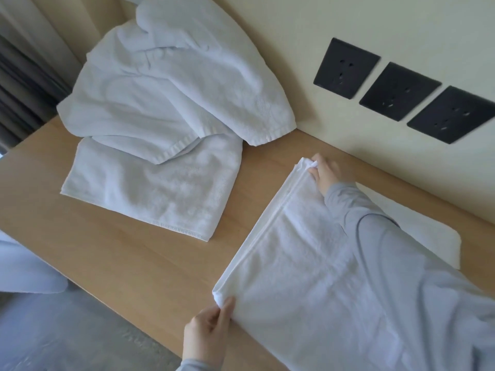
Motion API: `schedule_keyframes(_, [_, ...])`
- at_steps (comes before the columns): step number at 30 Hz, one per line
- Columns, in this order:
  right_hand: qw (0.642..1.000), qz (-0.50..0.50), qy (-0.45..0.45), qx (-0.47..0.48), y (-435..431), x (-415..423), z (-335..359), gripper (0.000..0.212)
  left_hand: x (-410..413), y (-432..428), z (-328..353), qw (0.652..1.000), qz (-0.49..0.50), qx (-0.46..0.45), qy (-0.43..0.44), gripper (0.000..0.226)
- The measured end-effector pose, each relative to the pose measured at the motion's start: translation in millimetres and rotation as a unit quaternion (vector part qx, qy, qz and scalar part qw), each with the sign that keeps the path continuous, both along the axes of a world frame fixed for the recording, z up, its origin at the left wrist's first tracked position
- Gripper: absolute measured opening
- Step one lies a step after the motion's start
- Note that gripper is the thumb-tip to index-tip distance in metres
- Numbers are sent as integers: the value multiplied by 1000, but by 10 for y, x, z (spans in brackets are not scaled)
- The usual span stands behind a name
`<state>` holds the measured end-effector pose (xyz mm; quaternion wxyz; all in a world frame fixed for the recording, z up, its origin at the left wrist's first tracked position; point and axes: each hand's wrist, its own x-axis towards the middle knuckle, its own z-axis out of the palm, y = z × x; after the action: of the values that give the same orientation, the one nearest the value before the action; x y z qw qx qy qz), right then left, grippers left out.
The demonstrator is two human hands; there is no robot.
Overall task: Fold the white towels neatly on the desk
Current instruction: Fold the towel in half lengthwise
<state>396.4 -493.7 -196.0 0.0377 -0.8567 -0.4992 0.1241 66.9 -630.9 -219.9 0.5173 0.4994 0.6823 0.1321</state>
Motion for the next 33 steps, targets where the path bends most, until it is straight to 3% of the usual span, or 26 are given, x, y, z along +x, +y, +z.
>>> schedule_keyframes(3, [994, 63, -82, 32, -34, -23, 0, 37, 28, 48, 95, 992, 4, 126, 19, 24])
schedule_keyframes(6, [962, 240, -55, 115, -92, -11, 53, 50, 181, 150, 162, 950, -44, 302, 70, 49])
schedule_keyframes(8, [931, 349, -65, 82, -127, -23, 63, 45, 352, 197, 195, 925, -132, 339, 107, 52])
schedule_keyframes(11, [923, 379, -59, 11, -143, -16, 44, 41, 494, 276, 133, 927, -152, 319, 126, 39])
schedule_keyframes(17, [902, 427, -37, 54, -183, 35, 156, 29, 434, 348, 40, 961, -85, 259, 40, 32])
schedule_keyframes(24, [895, 436, -87, -10, -163, 106, 225, 8, 367, 428, 50, 964, -109, 243, 18, 28])
schedule_keyframes(29, [904, 411, -107, -41, 18, 63, 248, 6, 260, 467, 76, 964, -150, 219, 8, 27])
schedule_keyframes(33, [890, 431, -126, -85, 134, -15, 220, 10, 205, 488, 77, 970, -153, 186, -6, 19])
